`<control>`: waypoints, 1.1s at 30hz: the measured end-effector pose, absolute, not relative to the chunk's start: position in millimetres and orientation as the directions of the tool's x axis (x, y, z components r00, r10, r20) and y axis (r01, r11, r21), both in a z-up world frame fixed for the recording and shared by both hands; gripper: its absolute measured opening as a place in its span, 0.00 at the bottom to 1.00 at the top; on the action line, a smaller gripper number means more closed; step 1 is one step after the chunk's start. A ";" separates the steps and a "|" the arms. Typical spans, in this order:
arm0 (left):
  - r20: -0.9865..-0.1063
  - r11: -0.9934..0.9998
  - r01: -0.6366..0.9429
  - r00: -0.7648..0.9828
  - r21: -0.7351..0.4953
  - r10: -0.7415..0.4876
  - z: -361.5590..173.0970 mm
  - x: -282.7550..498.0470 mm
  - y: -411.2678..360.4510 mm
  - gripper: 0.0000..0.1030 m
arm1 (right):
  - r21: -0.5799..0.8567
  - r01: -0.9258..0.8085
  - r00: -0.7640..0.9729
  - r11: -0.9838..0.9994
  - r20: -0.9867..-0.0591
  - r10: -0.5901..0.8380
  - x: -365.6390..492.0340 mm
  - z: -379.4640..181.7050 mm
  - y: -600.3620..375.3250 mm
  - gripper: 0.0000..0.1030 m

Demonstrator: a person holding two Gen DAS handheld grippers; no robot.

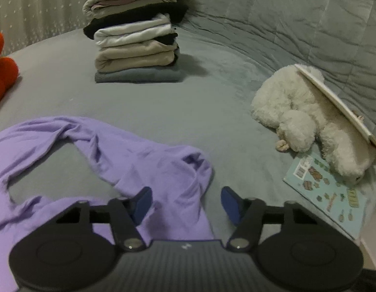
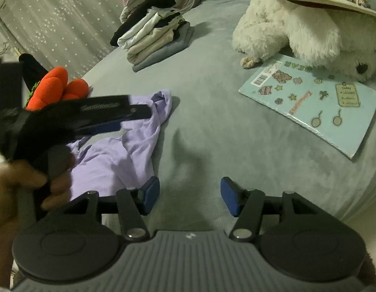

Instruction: Fold clothes

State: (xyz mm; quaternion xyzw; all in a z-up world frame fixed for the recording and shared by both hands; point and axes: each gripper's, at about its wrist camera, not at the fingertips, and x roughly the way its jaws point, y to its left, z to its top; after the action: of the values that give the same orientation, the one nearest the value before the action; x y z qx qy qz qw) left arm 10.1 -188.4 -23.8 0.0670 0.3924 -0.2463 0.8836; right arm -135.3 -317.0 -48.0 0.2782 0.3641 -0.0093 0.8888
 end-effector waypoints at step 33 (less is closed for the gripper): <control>-0.728 0.907 0.240 0.541 -0.345 -0.420 -47.3 3.7 -24.8 0.46 | 0.452 0.176 0.690 0.875 -0.690 0.218 -101.8 -39.9 -269.1 0.59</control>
State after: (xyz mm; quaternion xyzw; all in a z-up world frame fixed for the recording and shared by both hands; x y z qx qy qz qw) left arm 3.7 -24.8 -47.3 -0.1022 0.4400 -0.1895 0.8718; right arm -101.8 -269.1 -39.9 0.2502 0.3935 0.0119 0.8845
